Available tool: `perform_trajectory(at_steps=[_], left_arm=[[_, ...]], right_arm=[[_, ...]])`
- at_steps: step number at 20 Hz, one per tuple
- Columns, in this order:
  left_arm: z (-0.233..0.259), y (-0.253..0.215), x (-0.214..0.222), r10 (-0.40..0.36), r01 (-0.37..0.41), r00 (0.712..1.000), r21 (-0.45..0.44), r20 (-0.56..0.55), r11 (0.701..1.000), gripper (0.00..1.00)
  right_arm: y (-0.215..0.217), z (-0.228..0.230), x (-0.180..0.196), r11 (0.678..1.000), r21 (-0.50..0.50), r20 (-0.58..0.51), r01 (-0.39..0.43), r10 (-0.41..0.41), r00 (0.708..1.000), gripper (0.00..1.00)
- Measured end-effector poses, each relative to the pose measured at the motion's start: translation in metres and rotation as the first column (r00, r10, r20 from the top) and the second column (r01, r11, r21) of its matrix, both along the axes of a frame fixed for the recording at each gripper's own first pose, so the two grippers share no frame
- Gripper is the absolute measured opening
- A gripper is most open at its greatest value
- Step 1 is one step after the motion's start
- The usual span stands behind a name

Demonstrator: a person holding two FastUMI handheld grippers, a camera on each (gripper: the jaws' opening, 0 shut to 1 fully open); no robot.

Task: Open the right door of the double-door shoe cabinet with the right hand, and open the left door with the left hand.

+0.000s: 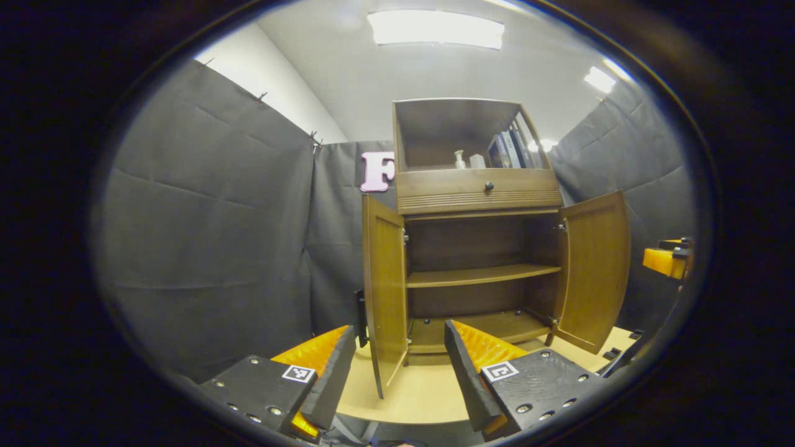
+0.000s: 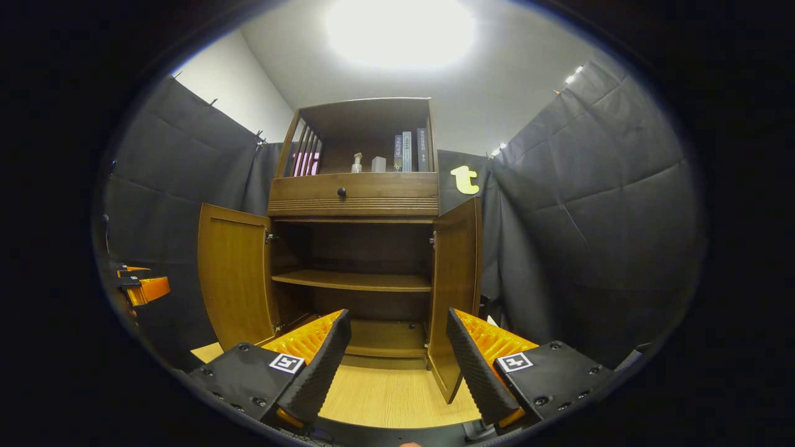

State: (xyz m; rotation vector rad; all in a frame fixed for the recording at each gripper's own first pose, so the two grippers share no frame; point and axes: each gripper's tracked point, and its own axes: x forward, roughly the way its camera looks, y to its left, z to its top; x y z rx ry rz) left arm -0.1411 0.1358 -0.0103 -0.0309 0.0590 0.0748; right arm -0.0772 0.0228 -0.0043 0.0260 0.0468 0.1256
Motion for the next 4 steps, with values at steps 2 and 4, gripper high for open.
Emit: perform_trajectory(at_steps=[2,4], left_arm=[[0.0034,0.0007,-0.0015,0.002,-0.002,1.000,0.000,0.008,1.000,0.83],[0.0063,0.0006,-0.0022,0.000,-0.001,1.000,0.001,0.016,1.000,0.83]], right_arm=[[-0.0007,0.0015,0.0002,1.000,0.000,0.001,0.002,-0.002,1.000,0.93],[-0.0026,0.0023,-0.0001,1.000,0.000,0.003,0.007,-0.007,1.000,0.97]])
